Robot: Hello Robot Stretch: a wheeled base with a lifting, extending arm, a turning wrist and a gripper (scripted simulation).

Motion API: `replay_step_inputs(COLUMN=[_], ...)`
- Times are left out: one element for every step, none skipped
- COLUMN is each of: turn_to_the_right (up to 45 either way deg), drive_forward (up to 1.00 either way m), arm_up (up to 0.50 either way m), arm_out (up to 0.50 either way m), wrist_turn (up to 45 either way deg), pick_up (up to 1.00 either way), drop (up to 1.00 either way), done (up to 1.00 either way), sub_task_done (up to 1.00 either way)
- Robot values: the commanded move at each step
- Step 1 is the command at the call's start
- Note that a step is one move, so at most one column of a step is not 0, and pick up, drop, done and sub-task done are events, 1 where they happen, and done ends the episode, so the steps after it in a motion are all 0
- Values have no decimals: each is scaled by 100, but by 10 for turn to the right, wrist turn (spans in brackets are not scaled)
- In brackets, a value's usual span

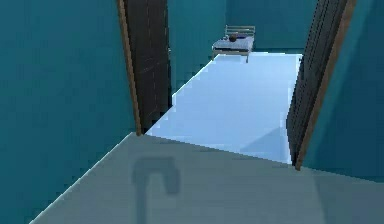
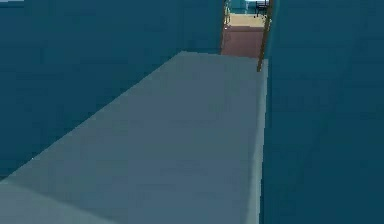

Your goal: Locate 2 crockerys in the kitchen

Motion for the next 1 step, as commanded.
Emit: replay_step_inputs(turn_to_the_right=[450], drive_forward=[0], arm_up=[0], arm_out=[0], wrist_turn=[0], pick_up=[0], drop=[0], done=[0], sub_task_done=[0])
